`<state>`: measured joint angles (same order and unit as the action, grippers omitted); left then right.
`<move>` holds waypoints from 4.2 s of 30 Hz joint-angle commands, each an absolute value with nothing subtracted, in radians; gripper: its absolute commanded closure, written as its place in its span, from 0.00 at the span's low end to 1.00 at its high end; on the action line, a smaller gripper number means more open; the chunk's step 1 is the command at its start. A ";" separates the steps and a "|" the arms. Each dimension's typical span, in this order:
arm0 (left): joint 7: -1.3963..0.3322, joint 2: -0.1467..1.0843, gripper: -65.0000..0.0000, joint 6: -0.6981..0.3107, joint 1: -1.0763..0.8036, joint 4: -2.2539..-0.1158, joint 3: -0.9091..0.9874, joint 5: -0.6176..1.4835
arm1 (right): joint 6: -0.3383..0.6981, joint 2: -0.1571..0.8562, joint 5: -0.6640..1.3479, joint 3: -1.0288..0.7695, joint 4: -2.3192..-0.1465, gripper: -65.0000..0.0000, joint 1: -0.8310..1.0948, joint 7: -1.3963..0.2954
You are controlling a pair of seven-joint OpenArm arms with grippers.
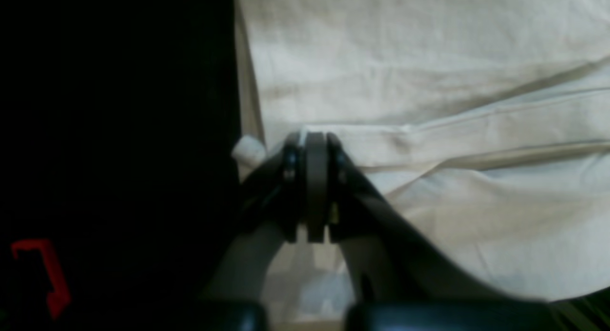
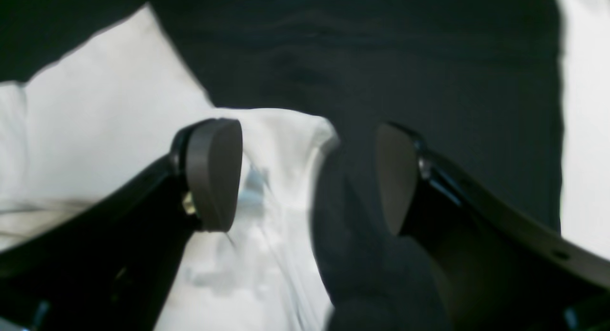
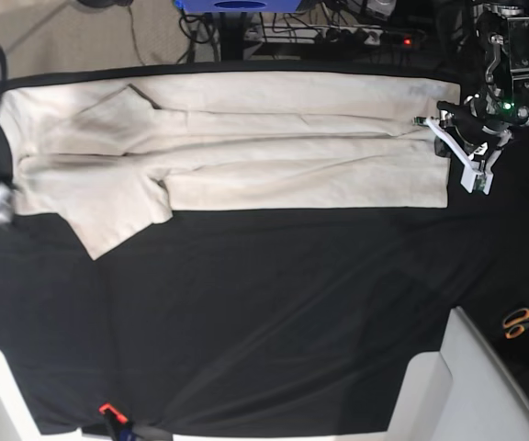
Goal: Fold the T-shirt properly
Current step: 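Open both grippers, release the folded shirt, and raise them, then grasp the ends of the long folded strip with both grippers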
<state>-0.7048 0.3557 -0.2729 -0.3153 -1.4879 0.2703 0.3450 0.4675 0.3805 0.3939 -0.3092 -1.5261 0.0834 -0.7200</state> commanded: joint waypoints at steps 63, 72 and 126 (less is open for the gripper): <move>-0.693 0.354 0.26 -0.271 -0.263 -1.575 0.613 0.363 | 0.522 0.318 0.401 0.030 -0.708 0.99 -0.387 -0.478; -0.693 0.355 0.26 -0.271 -0.265 -1.554 0.625 0.354 | 0.450 0.318 0.406 -0.027 -1.133 0.99 -0.205 -0.757; -0.690 0.363 0.26 -0.271 -0.239 -1.514 0.616 0.360 | 0.446 0.147 0.406 -0.263 -1.756 0.92 0.367 -1.006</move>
